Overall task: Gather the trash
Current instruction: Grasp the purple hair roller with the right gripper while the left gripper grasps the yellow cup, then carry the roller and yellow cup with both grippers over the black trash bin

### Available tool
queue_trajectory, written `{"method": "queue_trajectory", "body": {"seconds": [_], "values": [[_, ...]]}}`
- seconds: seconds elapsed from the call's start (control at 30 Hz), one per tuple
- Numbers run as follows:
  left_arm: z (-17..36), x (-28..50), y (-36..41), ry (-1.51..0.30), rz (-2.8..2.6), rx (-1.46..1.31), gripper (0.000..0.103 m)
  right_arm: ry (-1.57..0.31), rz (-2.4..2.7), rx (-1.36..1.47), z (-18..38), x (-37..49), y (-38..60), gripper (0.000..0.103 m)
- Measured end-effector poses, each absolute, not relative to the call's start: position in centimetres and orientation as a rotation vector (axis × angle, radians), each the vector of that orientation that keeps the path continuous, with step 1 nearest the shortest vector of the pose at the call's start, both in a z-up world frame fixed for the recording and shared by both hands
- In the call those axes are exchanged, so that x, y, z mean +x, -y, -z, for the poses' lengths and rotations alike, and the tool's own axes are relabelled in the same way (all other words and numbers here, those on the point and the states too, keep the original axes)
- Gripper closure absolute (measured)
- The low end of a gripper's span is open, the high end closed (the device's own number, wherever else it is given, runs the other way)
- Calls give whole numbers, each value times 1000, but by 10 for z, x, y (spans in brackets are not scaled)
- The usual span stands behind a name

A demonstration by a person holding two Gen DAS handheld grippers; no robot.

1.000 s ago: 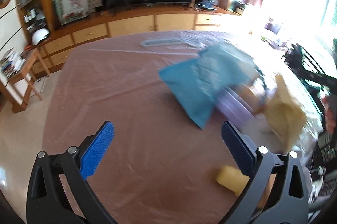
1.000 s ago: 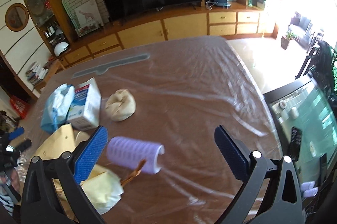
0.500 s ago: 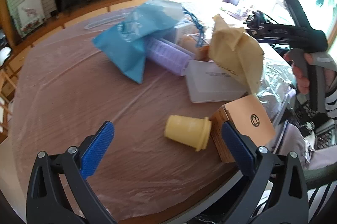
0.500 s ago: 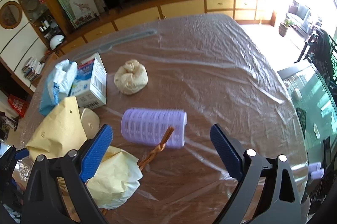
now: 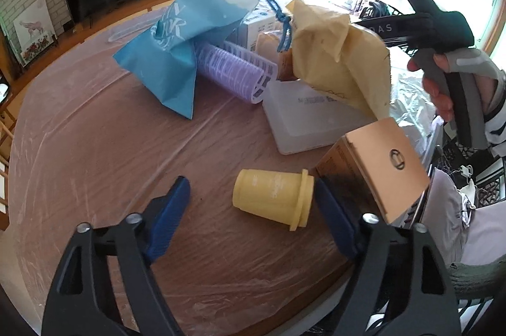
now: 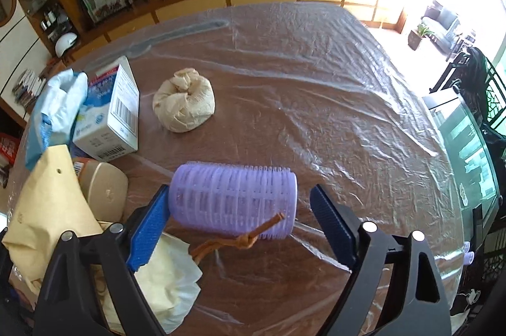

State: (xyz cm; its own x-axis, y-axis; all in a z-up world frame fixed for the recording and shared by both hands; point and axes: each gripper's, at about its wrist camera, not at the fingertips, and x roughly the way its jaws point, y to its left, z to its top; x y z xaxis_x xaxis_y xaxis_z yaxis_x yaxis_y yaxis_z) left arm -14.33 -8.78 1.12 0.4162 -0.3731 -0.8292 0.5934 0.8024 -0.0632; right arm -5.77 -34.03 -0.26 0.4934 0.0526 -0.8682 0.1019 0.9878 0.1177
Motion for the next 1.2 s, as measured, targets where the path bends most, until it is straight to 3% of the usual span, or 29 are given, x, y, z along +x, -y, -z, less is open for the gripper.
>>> {"method": "queue_trajectory", "body": {"seconds": [0.1, 0.23, 0.43, 0.83, 1.2], "values": [[-9, -142, 92, -961, 597, 252, 32, -1069, -7, 181, 5, -54, 344, 28], [-11, -139, 98, -960, 561, 246, 47, -1029, -48, 160, -3, -52, 347, 29], [-15, -131, 95, -963, 468, 146, 57, -893, -67, 206, -33, -54, 363, 31], [-26, -135, 86, -929, 363, 83, 58, -820, -133, 237, -60, -81, 376, 31], [-15, -131, 81, -970, 327, 114, 56, -858, -146, 257, -47, -97, 380, 31]]}}
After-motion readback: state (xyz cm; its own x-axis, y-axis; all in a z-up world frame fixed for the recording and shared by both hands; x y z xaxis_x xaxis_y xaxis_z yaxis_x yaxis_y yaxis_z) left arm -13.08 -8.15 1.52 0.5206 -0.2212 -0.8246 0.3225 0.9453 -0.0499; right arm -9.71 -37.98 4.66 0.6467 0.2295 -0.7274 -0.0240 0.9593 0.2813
